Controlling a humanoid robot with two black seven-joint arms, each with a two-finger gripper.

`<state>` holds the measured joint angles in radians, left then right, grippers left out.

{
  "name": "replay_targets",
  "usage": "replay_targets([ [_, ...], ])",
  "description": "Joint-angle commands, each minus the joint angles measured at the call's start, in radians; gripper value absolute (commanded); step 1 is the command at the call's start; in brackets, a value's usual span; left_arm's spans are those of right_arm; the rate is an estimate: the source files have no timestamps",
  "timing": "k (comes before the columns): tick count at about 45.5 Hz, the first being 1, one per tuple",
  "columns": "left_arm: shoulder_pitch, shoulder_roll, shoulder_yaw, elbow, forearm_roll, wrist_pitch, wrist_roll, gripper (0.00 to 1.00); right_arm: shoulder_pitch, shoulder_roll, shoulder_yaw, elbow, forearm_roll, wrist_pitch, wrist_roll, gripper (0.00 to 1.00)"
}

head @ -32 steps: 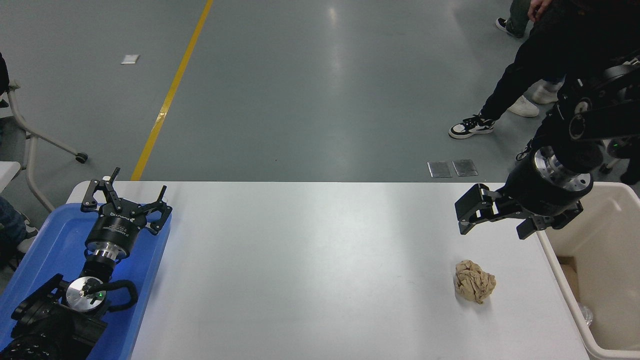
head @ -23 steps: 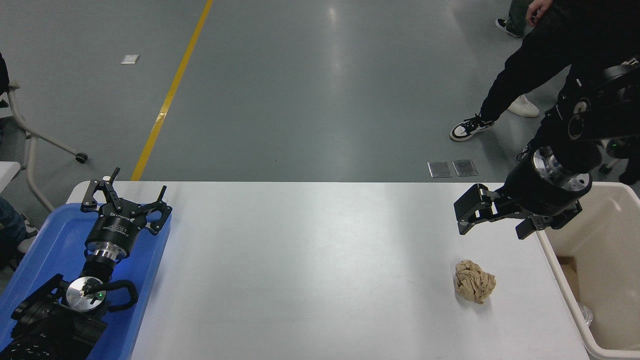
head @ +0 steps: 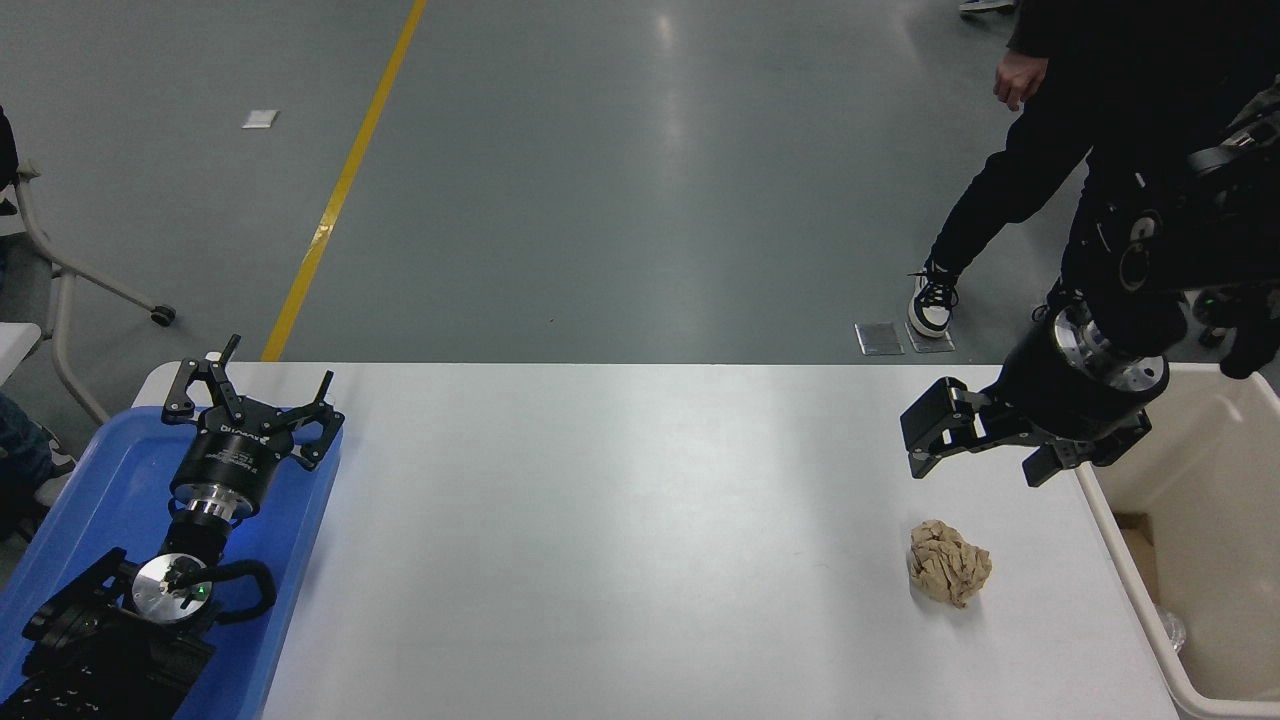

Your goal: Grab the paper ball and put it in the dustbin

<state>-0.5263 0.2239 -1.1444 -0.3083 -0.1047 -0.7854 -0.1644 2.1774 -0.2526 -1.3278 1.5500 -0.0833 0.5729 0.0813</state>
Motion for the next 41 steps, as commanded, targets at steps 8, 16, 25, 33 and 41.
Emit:
replay_targets([
  [8, -0.001, 0.0, 0.0, 0.0, 0.0, 0.0, 0.0, 0.99, -0.178, 0.035, 0.001, -0.096, -0.012, -0.188, 0.0, 1.0],
  [16, 0.0, 0.0, 0.0, 0.0, -0.001, 0.0, 0.0, 0.99, -0.347, 0.032, -0.001, -0.221, -0.067, -0.284, 0.0, 1.0],
  [25, -0.001, 0.0, 0.002, 0.0, 0.0, 0.0, 0.0, 0.99, -0.559, 0.009, 0.03, -0.389, -0.159, -0.332, 0.0, 1.0],
  [33, -0.001, 0.0, 0.003, 0.0, 0.0, 0.0, 0.0, 0.99, -0.7, 0.009, 0.105, -0.458, -0.177, -0.344, 0.0, 1.0],
  [41, -0.001, 0.0, 0.003, -0.002, 0.0, 0.0, 0.0, 0.99, -0.821, 0.01, 0.182, -0.551, -0.228, -0.367, 0.0, 1.0],
])
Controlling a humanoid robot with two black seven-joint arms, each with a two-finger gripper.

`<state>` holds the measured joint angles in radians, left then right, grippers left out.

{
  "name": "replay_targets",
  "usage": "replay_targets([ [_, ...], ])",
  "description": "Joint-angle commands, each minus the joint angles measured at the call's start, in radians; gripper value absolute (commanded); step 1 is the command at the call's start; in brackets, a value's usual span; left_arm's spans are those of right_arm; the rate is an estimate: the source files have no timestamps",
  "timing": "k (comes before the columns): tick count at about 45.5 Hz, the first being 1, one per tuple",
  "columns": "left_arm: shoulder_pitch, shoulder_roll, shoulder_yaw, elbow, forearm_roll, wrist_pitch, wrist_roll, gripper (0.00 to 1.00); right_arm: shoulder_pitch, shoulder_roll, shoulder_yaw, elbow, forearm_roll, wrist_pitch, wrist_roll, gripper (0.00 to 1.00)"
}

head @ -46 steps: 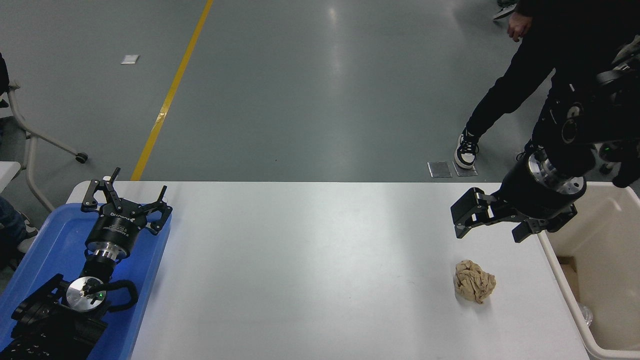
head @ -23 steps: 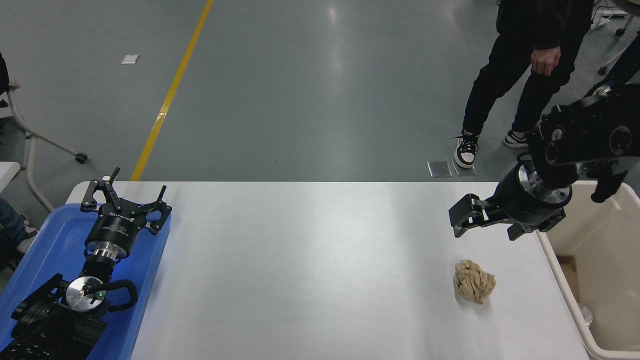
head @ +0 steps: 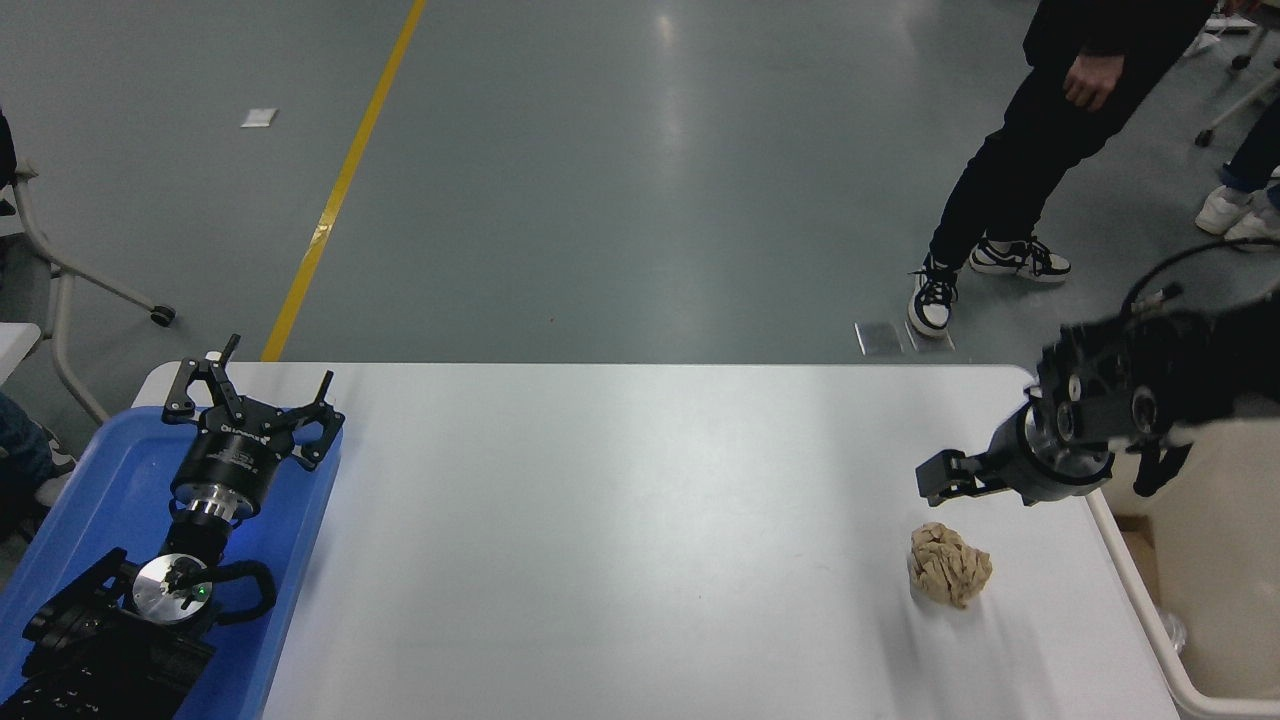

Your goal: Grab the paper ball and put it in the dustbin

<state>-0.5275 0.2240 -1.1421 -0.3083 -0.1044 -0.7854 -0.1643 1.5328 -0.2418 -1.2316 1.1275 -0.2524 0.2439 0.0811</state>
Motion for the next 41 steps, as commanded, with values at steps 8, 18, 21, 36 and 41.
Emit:
replay_targets([
  [8, 0.0, 0.0, 0.001, -0.002, 0.0, 0.0, 0.0, 0.99, -0.258, -0.002, 0.152, -0.184, -0.107, -0.043, -0.001, 1.0],
  [18, 0.0, 0.0, 0.002, -0.002, 0.0, 0.0, 0.0, 0.99, -0.335, -0.001, 0.156, -0.259, -0.125, -0.063, -0.003, 1.0],
  [21, -0.002, 0.0, 0.002, -0.002, 0.0, 0.0, 0.0, 0.99, -0.358, -0.001, 0.159, -0.278, -0.162, -0.078, -0.003, 1.0],
  [36, -0.002, 0.002, 0.002, -0.002, 0.0, 0.0, 0.002, 0.99, -0.352, -0.014, 0.161, -0.273, -0.16, -0.095, 0.0, 0.22],
  [41, -0.002, 0.0, 0.002, -0.002, 0.0, 0.0, 0.002, 0.99, -0.324, -0.031, 0.144, -0.264, -0.163, -0.098, -0.001, 0.0],
])
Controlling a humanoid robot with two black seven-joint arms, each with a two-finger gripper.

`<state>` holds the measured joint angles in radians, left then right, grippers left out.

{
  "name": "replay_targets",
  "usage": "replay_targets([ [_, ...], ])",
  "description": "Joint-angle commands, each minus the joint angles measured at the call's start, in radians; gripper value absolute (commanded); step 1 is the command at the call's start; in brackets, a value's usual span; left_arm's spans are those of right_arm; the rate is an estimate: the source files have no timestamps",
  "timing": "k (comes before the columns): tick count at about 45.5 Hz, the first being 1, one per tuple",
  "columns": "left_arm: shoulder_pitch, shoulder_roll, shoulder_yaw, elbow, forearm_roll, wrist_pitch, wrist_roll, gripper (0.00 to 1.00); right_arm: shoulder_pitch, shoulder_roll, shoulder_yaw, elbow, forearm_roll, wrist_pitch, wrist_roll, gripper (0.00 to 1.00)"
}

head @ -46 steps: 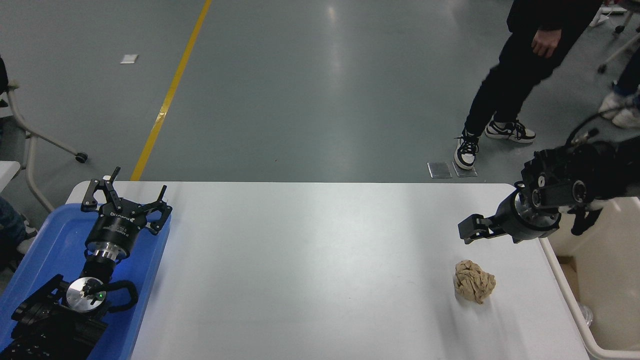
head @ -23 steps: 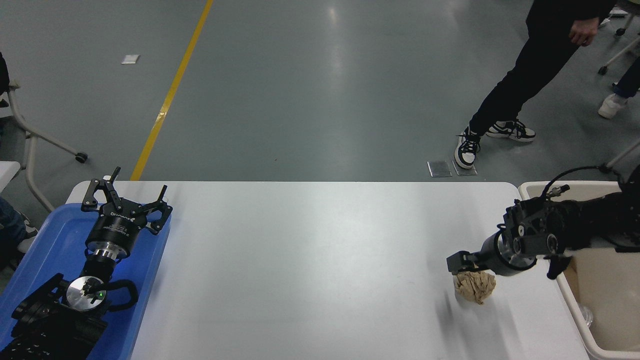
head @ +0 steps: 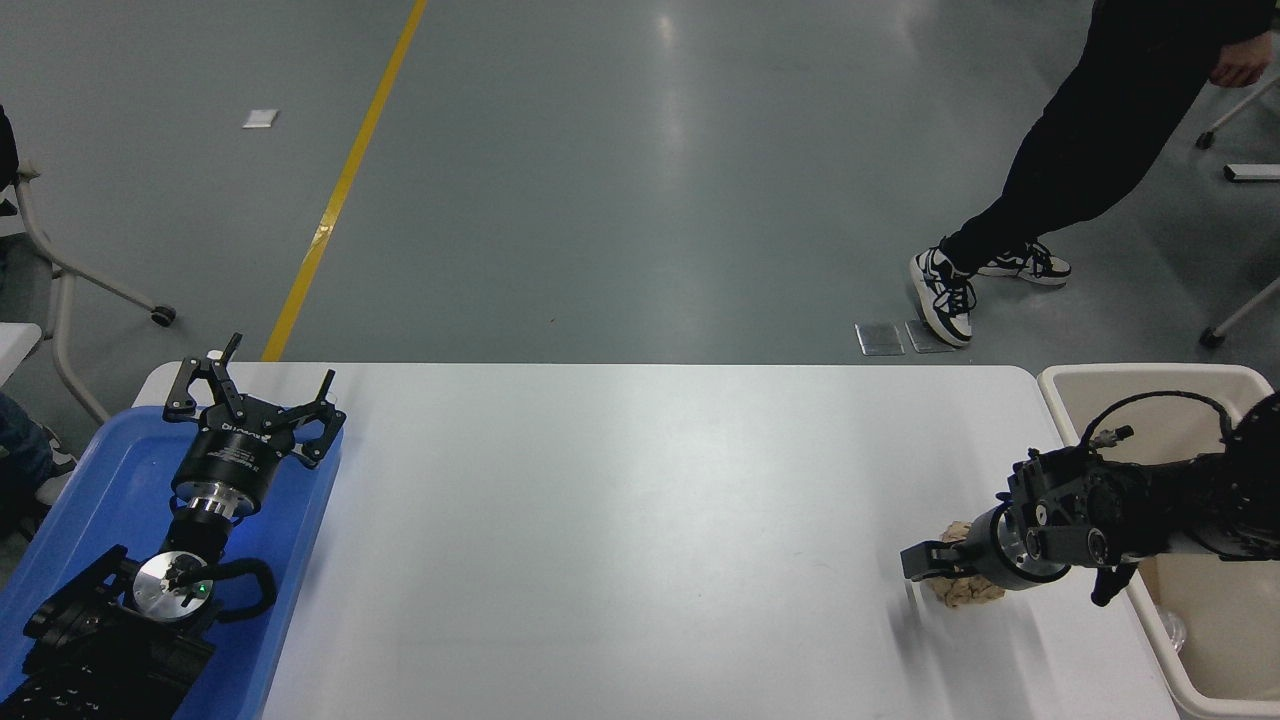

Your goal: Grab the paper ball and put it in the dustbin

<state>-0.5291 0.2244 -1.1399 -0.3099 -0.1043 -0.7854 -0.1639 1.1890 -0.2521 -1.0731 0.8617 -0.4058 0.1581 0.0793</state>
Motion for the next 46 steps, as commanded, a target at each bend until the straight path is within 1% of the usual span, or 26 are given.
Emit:
replay_targets([
  [1, 0.0, 0.001, 0.0, 0.0, 0.0, 0.0, 0.001, 0.99, 0.026, -0.026, -0.019, 0.005, -0.011, -0.011, 0.002, 0.0],
  [10, 0.0, 0.001, 0.0, 0.0, 0.0, 0.0, 0.003, 0.99, 0.139, -0.064, -0.08, 0.123, -0.004, -0.011, 0.002, 0.0],
  [17, 0.0, 0.001, 0.0, 0.0, 0.0, 0.0, 0.003, 0.99, 0.336, -0.099, -0.171, 0.299, 0.005, -0.011, 0.004, 0.0],
  [21, 0.0, 0.001, 0.0, 0.0, 0.0, 0.0, 0.004, 0.99, 0.461, -0.115, -0.228, 0.394, 0.038, -0.009, 0.004, 0.0],
  [32, 0.0, 0.001, 0.0, 0.0, 0.0, 0.0, 0.004, 0.99, 0.869, -0.115, -0.378, 0.658, 0.061, 0.006, 0.01, 0.0],
  [40, 0.0, 0.003, 0.0, 0.0, 0.0, 0.0, 0.004, 0.99, 1.121, -0.118, -0.406, 0.744, 0.061, 0.136, 0.011, 0.0],
  [46, -0.002, 0.003, 0.0, 0.0, 0.0, 0.0, 0.004, 0.99, 1.23, -0.127, -0.441, 0.783, 0.061, 0.184, 0.011, 0.0],
])
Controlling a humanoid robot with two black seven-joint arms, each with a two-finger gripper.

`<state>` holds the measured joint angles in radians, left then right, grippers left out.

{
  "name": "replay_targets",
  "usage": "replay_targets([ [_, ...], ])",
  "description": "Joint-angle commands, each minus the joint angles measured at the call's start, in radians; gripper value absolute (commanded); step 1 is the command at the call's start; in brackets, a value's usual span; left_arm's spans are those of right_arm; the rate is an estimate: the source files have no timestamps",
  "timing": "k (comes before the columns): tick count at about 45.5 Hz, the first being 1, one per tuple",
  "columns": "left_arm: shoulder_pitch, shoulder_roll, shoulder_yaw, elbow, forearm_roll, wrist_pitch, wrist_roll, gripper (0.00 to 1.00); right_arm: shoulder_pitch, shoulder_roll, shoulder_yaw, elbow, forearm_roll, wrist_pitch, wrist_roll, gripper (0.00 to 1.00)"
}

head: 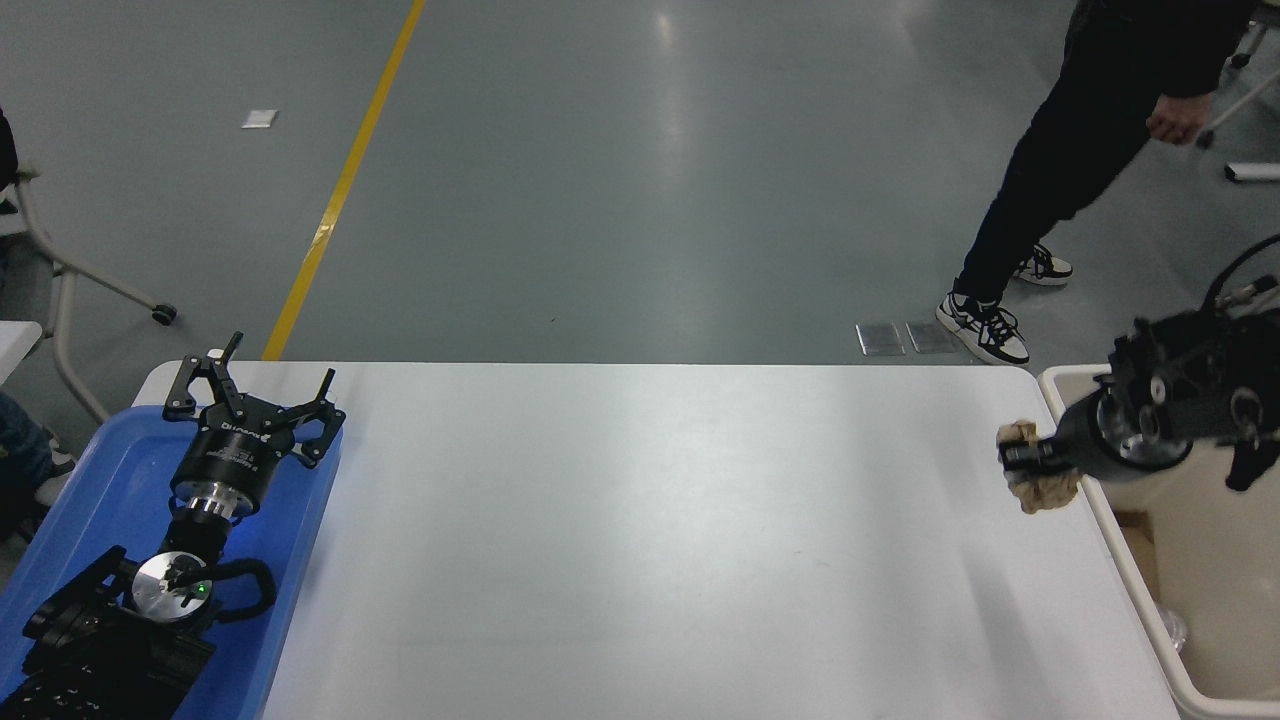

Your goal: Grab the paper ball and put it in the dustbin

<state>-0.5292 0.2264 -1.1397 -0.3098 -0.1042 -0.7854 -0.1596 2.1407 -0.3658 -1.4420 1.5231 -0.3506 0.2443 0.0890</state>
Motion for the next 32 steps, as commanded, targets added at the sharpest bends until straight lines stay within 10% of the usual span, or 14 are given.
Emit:
replay_targets([
  [1, -0.002, 0.001, 0.0, 0.0, 0.0, 0.0, 0.0, 0.99, 0.291, -0.015, -0.08, 0.127, 0.005, 0.101, 0.001, 0.0],
  [32, 0.0, 0.001, 0.0, 0.0, 0.0, 0.0, -0.001, 0.99, 0.256, -0.033, -0.158, 0.054, -0.019, 0.096, -0.002, 0.0],
])
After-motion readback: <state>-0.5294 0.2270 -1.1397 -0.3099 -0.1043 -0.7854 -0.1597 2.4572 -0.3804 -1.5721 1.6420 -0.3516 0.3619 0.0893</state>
